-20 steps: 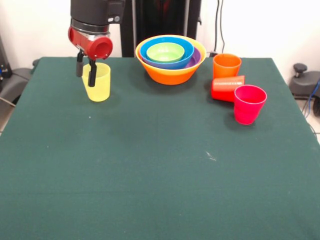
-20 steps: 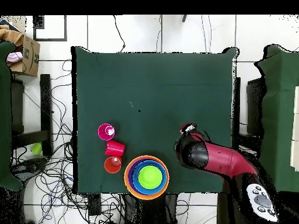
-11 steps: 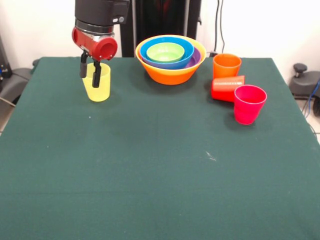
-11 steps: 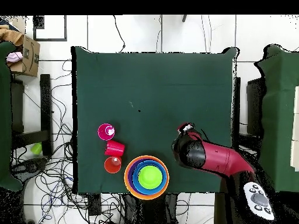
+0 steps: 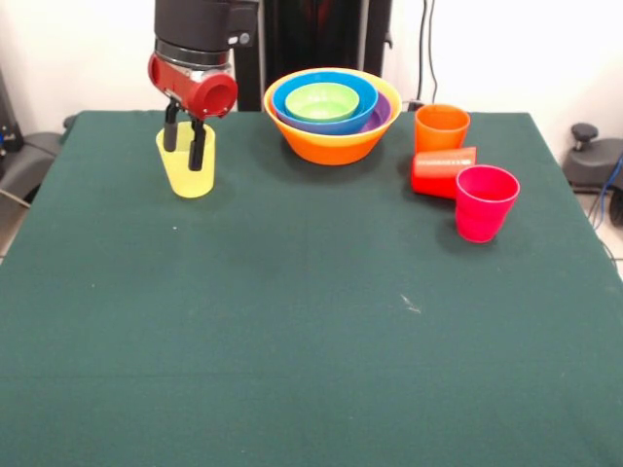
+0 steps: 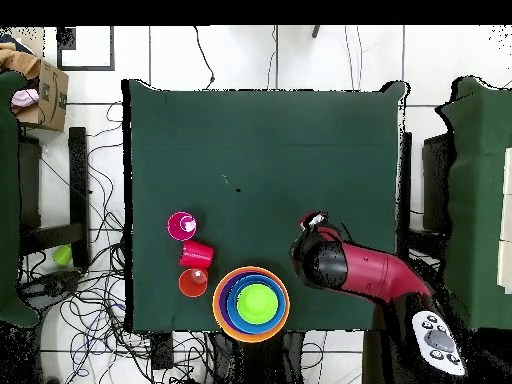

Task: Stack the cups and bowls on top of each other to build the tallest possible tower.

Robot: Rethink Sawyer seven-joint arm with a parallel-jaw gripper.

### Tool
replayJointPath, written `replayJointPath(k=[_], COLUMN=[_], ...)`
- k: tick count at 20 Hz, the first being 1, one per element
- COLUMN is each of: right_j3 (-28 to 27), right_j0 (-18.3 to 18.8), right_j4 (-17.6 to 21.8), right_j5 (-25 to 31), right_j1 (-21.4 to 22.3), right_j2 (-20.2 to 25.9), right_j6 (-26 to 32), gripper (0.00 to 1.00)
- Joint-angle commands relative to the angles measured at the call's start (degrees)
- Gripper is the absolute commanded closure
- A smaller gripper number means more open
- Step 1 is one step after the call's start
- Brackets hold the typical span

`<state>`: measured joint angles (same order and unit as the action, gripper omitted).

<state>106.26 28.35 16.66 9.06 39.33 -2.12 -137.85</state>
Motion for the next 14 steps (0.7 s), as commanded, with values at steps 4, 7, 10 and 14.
replayJointPath(k=[4,7,10,14], right_j3=[5.82,6.77,7.45,5.93], right_j0=[-0.60,-0.33,0.21,-0.31], right_j4=[1.03,1.44,1.97,3.20], right_j5=[3.81,3.89,2.69,-0.48], right_j1=[-2.44,-1.89,-2.25,-5.35], right_j2=[4.14,3.80,3.98,2.57], right_j6=[-0.97,-0.58,-0.41,-0.79], gripper=[0.00,0.00,0.00,0.00])
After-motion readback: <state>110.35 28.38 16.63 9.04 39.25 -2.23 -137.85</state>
